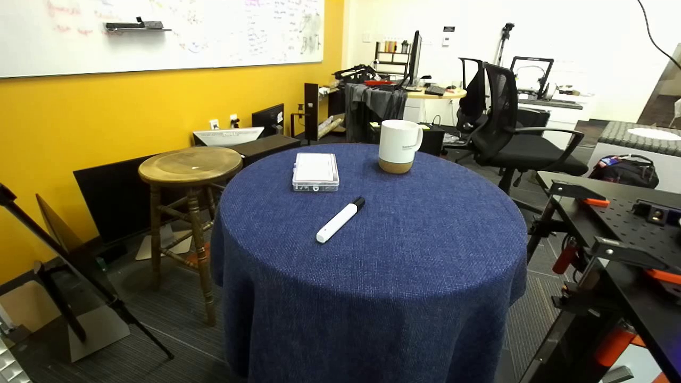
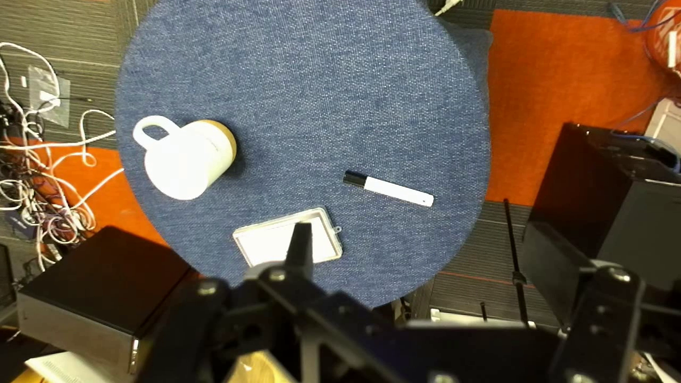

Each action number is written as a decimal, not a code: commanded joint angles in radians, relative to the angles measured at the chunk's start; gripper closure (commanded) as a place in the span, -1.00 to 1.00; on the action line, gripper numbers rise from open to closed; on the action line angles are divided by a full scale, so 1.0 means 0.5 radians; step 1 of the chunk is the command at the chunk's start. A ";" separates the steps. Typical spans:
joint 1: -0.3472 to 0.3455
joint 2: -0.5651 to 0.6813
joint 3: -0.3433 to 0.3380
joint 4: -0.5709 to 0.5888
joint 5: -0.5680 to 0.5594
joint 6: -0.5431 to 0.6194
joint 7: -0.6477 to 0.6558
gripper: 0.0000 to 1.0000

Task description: Pick the marker and put it in the cup

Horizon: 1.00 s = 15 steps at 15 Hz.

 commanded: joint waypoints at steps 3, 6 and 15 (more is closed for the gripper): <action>0.005 0.130 -0.081 0.098 0.026 0.101 0.105 -1.00; -0.018 0.188 -0.119 0.140 0.091 0.226 0.272 -1.00; -0.164 0.465 -0.077 0.186 -0.066 0.841 1.183 -1.00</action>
